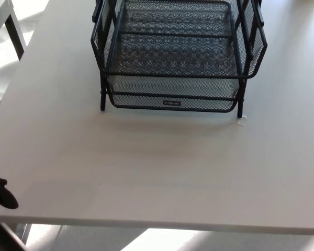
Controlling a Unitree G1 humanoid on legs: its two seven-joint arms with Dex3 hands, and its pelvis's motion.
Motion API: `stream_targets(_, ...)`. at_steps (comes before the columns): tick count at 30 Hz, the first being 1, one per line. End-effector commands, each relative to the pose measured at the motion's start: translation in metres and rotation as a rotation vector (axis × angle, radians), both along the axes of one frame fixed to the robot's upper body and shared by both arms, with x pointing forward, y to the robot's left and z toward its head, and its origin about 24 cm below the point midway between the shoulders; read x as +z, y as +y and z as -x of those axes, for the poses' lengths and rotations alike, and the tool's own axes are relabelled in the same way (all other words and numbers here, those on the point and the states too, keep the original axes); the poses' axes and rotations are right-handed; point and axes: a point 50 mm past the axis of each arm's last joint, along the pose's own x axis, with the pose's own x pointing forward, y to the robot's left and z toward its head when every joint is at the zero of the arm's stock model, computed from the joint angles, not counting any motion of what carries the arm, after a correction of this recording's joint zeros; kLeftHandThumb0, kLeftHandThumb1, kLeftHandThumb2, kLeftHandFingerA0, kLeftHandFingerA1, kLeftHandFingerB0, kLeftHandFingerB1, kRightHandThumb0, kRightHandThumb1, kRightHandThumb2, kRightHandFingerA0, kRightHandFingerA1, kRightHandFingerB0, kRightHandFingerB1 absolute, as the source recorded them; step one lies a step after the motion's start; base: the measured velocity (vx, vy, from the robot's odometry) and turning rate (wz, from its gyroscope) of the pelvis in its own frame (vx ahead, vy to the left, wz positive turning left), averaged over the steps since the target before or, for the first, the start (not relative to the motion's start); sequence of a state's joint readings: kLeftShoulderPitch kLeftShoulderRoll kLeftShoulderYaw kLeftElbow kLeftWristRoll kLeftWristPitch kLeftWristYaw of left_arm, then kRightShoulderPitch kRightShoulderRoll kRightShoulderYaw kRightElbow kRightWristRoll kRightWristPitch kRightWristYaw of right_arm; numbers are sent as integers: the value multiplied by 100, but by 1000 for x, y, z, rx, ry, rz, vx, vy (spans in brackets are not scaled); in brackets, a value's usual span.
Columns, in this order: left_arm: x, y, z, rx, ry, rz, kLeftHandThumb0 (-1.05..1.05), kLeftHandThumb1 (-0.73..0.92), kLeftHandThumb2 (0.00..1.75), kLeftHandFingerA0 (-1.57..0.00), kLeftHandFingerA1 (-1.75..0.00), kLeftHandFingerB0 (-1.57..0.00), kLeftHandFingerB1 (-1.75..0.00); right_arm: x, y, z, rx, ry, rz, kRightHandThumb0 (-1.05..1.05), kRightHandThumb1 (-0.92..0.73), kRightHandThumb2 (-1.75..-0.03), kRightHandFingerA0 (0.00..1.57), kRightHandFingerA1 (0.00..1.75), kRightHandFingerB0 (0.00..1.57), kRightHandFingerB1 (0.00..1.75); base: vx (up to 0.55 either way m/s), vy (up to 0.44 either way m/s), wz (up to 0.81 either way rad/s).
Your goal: The robot uses its right hand to grab the drawer kept on the middle of the desk and pull it out towards the robot
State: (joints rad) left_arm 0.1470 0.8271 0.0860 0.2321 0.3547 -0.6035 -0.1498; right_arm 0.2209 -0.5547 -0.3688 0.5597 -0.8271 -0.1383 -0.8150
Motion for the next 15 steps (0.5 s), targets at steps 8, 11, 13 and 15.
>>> stream_targets(8,1,-1,1,-26,-7,-11,-26,55,57,-79,-90,-81,-62,-39,-15,16,-163,64,-135,-43,-43,-67,31,48,39,41,0,0,0)
stream_targets(11,1,-1,1,-21,-6,-2,-26,55,57,-80,-90,-82,-62,-49,-14,19,-175,87,-235,-32,-54,-55,30,41,41,33,0,0,0)
stream_targets(13,1,-1,1,-23,-7,-7,-26,55,57,-80,-91,-82,-63,-56,-14,22,-195,118,-276,-34,-54,-57,40,43,40,33,0,0,0)
stream_targets(15,-1,-3,2,-27,-11,5,-25,55,56,-80,-90,-82,-62,-61,-13,25,-201,155,-264,-43,-45,-69,48,53,38,42,0,0,0)
